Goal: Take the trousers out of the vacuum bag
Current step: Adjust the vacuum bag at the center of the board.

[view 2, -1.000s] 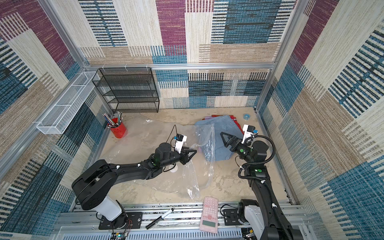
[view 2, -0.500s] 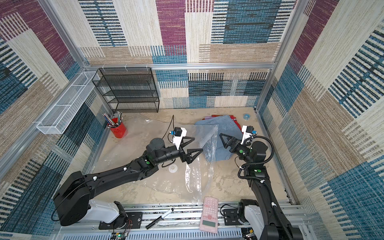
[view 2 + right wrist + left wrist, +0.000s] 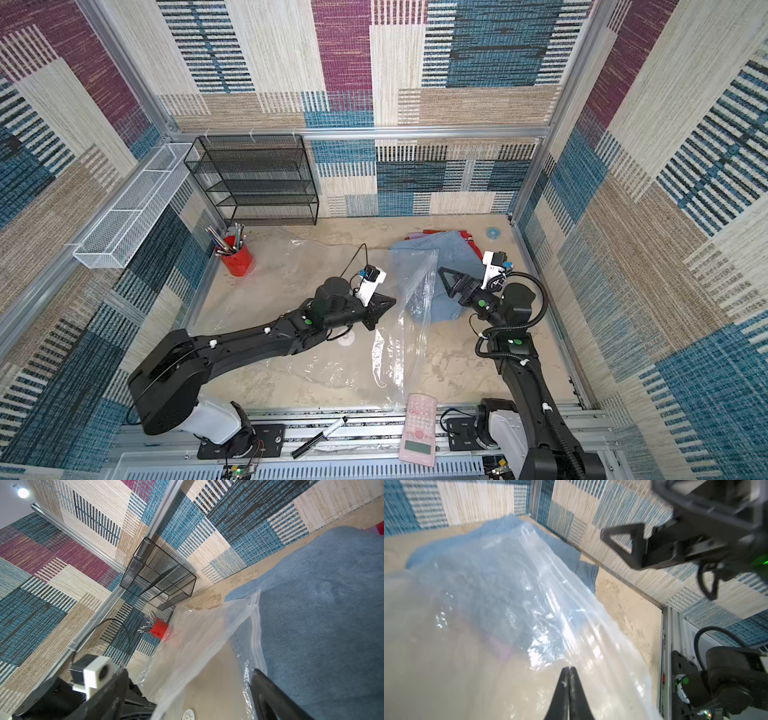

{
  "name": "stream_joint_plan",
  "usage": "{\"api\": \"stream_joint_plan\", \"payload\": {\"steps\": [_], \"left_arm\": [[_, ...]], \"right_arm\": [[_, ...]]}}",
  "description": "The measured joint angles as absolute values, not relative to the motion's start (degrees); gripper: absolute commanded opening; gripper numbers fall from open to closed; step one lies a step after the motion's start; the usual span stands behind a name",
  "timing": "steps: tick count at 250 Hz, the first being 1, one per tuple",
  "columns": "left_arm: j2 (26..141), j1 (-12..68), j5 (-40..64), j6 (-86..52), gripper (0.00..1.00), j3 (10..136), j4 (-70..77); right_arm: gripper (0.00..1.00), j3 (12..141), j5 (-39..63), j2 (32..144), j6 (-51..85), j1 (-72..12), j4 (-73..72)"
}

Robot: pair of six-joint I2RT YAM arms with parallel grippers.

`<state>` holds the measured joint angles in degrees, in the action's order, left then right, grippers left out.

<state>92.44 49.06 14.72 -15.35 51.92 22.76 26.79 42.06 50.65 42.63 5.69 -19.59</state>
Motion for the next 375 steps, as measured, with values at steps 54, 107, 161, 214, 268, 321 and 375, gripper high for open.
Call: {"api": "stream_joint_plan", "payload": {"steps": [54, 107, 161, 214, 268, 321, 375], "left_arm": [[105.1, 49.7, 17.0, -19.2, 0.0, 57.7, 26.3], [111.6, 49.8, 17.1, -22.3, 0.0, 62.9, 30.0], [111.9, 49.8, 16.8, -22.8, 0.0, 63.6, 31.6], [105.0, 49.8, 16.7, -22.7, 0.23, 59.5, 33.8], [93.7, 49.7, 16.1, -21.7, 0.33, 55.2, 33.9], [81.9, 49.7, 12.7, -18.0, 0.33, 51.4, 30.6], [74.8, 49.6, 9.4, -15.5, 0.33, 48.6, 26.7]], "right_arm": [[0.92, 27.0, 42.0, 49.4, 42.8, 5.7, -19.0], [0.93, 27.3, 42.0, 48.4, 42.1, 5.7, -17.6], [0.94, 30.0, 42.1, 52.9, 39.3, 5.7, -13.9], [0.84, 34.2, 40.7, 61.8, 33.3, 5.5, -10.3], [0.75, 38.4, 37.1, 70.3, 27.4, 4.4, -8.6], [0.64, 39.8, 34.6, 76.6, 24.4, 1.1, -7.9], [0.44, 41.2, 32.9, 81.4, 23.7, -0.7, -9.2]]}}
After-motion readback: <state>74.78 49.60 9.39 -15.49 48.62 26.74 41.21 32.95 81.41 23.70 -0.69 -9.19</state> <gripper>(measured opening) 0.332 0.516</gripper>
